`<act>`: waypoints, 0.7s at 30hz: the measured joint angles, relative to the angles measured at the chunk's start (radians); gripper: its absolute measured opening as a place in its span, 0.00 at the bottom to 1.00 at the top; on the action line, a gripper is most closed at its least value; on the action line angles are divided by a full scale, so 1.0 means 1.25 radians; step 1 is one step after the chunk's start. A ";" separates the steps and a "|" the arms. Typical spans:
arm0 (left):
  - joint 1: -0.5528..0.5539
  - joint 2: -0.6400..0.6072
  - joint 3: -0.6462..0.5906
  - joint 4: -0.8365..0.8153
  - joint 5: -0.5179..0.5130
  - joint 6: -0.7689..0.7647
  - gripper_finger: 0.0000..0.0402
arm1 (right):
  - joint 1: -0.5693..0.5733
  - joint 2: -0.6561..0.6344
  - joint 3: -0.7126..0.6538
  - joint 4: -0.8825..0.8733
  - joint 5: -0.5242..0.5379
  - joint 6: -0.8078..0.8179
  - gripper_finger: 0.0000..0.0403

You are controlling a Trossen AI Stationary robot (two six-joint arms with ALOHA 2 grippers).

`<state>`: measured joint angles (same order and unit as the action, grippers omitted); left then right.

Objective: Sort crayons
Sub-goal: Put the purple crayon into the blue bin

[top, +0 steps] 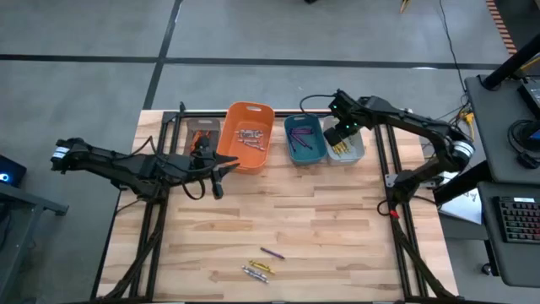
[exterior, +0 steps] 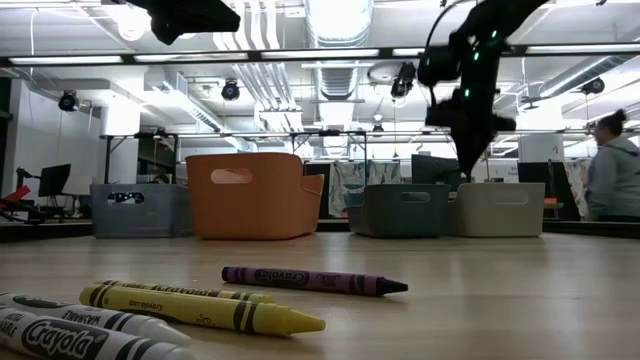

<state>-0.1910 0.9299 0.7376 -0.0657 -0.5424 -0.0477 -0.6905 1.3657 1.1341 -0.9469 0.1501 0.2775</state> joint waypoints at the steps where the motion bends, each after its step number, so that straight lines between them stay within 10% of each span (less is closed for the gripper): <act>1: 0.000 0.010 0.000 0.011 0.013 -0.004 0.16 | 0.014 -0.019 0.003 -0.001 0.000 0.007 0.11; 21: -0.043 0.274 0.026 0.101 0.135 -0.010 0.16 | 0.513 -0.209 -0.025 0.042 0.007 0.083 0.11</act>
<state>-0.2449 1.2725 0.7700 0.0602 -0.3740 -0.0602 -0.0495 1.1041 1.1031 -0.8946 0.1584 0.3815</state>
